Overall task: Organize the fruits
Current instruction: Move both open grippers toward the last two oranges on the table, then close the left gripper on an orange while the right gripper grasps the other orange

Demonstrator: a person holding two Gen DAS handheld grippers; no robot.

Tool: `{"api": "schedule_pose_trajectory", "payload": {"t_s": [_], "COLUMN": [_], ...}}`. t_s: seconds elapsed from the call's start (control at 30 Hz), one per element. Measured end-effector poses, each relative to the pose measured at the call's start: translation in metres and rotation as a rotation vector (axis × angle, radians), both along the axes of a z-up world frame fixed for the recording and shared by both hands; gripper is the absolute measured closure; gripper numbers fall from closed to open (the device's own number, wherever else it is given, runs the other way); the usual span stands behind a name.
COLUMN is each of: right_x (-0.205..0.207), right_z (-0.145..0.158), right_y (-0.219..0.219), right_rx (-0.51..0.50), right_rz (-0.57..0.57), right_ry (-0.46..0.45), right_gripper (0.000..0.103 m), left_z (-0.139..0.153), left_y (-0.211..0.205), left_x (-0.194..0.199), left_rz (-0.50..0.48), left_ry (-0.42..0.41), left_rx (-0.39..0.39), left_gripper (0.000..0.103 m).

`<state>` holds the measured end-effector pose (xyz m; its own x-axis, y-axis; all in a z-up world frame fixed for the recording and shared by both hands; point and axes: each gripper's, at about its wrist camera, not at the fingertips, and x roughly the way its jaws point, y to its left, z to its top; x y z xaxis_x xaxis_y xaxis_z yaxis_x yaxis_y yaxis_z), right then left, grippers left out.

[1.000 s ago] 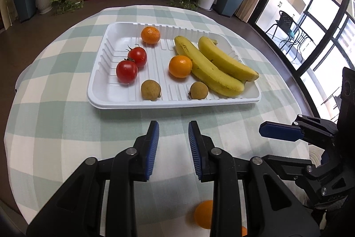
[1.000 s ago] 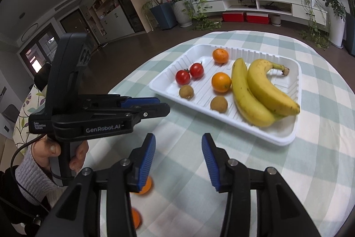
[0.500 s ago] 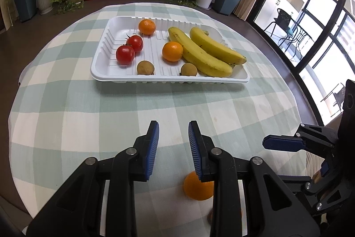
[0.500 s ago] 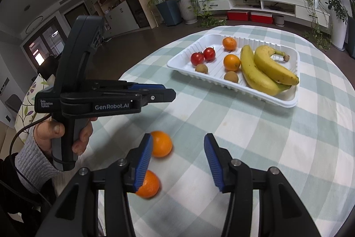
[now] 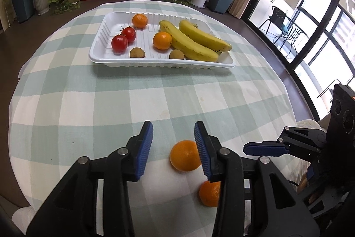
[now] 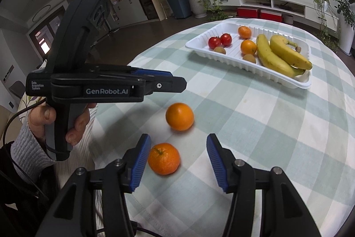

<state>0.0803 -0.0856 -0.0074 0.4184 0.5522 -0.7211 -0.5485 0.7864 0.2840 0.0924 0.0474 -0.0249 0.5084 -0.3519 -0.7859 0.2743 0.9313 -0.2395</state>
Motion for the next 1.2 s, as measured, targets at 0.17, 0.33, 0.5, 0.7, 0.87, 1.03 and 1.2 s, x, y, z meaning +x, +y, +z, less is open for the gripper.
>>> {"api": "schedule_pose_trajectory", "payload": {"t_s": [0.17, 0.33, 0.5, 0.7, 0.87, 1.03, 1.2], "right_x": [-0.004, -0.007, -0.01, -0.014, -0.014, -0.015, -0.015], "right_z": [-0.006, -0.013, -0.019, -0.022, -0.024, -0.027, -0.03], "right_y": [0.005, 0.01, 0.016, 0.022, 0.026, 0.029, 0.033], "right_rx": [-0.012, -0.035, -0.054, -0.076, -0.083, -0.087, -0.091], "right_rz": [0.016, 0.032, 0.048, 0.07, 0.081, 0.09, 0.1], "right_ry": [0.006, 0.012, 0.016, 0.01, 0.007, 0.009, 0.013], "right_gripper": [0.044, 0.044, 0.044, 0.044, 0.044, 0.044, 0.044], "left_z": [-0.002, -0.009, -0.019, -0.025, -0.029, -0.032, -0.036], "left_y": [-0.002, -0.005, -0.009, -0.012, -0.014, -0.015, -0.017], "left_x": [-0.007, -0.011, -0.011, -0.011, -0.011, -0.01, -0.009], "left_rz": [-0.01, -0.022, -0.032, -0.045, -0.05, -0.056, -0.059], "left_ry": [0.004, 0.019, 0.039, 0.048, 0.058, 0.064, 0.071], "left_rx": [0.0, 0.011, 0.021, 0.022, 0.024, 0.026, 0.028], "left_gripper": [0.061, 0.061, 0.061, 0.059, 0.059, 0.059, 0.059]}}
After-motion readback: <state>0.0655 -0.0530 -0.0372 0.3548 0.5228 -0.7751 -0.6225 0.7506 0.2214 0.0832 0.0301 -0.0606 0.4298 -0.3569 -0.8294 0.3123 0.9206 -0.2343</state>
